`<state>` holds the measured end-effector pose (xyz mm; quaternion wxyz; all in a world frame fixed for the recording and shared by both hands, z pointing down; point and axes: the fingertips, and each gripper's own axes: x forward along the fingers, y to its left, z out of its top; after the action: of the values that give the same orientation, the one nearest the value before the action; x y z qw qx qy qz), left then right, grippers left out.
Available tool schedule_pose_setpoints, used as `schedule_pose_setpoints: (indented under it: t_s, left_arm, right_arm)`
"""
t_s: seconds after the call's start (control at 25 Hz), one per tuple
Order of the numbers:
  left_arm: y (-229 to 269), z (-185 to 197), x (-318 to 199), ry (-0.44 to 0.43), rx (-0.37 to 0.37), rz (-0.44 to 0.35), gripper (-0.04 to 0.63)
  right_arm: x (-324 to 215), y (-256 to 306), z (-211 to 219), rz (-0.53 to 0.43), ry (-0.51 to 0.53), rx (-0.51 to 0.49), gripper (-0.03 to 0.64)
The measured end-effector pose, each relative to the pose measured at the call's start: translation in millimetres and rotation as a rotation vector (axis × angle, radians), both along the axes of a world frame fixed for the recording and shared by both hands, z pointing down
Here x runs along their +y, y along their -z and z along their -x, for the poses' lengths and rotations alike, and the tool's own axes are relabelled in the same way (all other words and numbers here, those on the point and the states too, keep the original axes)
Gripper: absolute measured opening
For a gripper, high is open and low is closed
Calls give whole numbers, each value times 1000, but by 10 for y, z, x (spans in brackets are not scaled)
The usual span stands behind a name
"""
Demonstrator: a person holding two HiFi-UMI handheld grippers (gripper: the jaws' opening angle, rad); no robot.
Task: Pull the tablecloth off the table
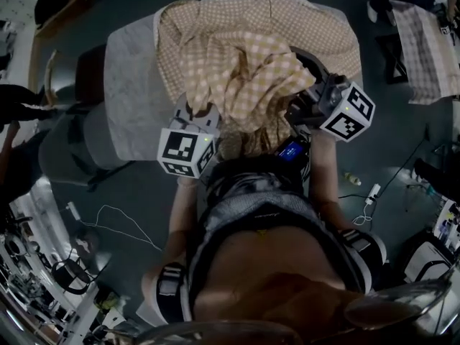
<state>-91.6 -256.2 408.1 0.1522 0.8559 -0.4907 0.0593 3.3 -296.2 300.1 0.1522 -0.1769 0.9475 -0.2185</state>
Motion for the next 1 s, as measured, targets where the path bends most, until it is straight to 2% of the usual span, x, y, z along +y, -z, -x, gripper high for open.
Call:
schedule_pose_setpoints:
  t_s: [0.16, 0.32, 0.48, 0.64, 0.88, 1.0]
  left_arm:
    - [391, -127, -75, -45, -7, -88, 48]
    - [714, -174, -181, -83, 8, -143, 48]
    - [946, -227, -299, -115, 28, -169, 48]
    - [946, -399, -381, -143, 4, -167, 48]
    - [875, -523, -445, -165, -17, -131, 48]
    - [875, -542, -494, -159, -29, -133, 48]
  right_arm:
    - [73, 150, 88, -75, 0, 51, 66]
    - [40, 193, 63, -123, -71, 130, 66]
    - [-53, 151, -24, -183, -178, 273, 66]
    - [-105, 59, -48, -239, -239, 415, 66]
    - [-119, -82, -34, -201, -228, 428, 66]
    - [-159, -93, -29, -214, -207, 428, 66]
